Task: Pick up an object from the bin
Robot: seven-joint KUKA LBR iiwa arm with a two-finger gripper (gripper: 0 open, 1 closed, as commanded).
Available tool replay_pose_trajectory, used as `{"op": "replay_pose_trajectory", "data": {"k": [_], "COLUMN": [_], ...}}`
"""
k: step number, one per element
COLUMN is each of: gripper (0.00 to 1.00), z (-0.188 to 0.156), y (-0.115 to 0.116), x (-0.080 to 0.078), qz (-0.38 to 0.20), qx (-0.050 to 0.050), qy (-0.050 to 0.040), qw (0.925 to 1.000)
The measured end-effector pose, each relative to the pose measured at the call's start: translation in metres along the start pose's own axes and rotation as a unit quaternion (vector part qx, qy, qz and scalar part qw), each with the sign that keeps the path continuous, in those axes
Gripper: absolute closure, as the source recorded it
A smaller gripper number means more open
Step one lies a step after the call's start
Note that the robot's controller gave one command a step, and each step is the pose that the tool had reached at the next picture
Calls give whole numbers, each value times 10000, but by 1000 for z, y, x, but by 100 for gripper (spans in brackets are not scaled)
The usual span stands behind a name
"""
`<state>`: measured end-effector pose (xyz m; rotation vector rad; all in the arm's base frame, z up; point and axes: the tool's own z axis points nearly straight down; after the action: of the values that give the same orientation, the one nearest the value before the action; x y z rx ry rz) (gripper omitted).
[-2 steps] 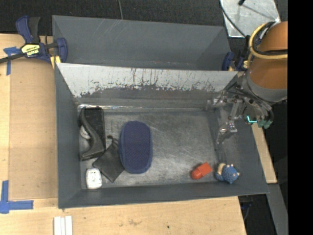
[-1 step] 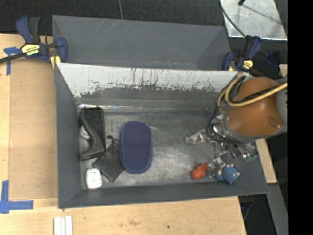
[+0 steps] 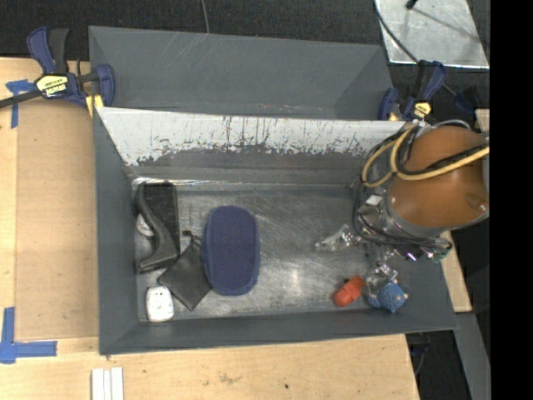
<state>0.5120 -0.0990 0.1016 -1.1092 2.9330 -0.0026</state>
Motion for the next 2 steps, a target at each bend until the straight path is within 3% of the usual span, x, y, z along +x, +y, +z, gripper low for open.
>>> {"op": "replay_pose_trajectory", "data": {"k": [1,2], "gripper": [0,0], "z": [-9,26], "y": [16,15], "x": [11,2], "qz": [-1493,-3745], "qx": [-25,-22], "qy": [14,-52], "qw": [9888,9272]}}
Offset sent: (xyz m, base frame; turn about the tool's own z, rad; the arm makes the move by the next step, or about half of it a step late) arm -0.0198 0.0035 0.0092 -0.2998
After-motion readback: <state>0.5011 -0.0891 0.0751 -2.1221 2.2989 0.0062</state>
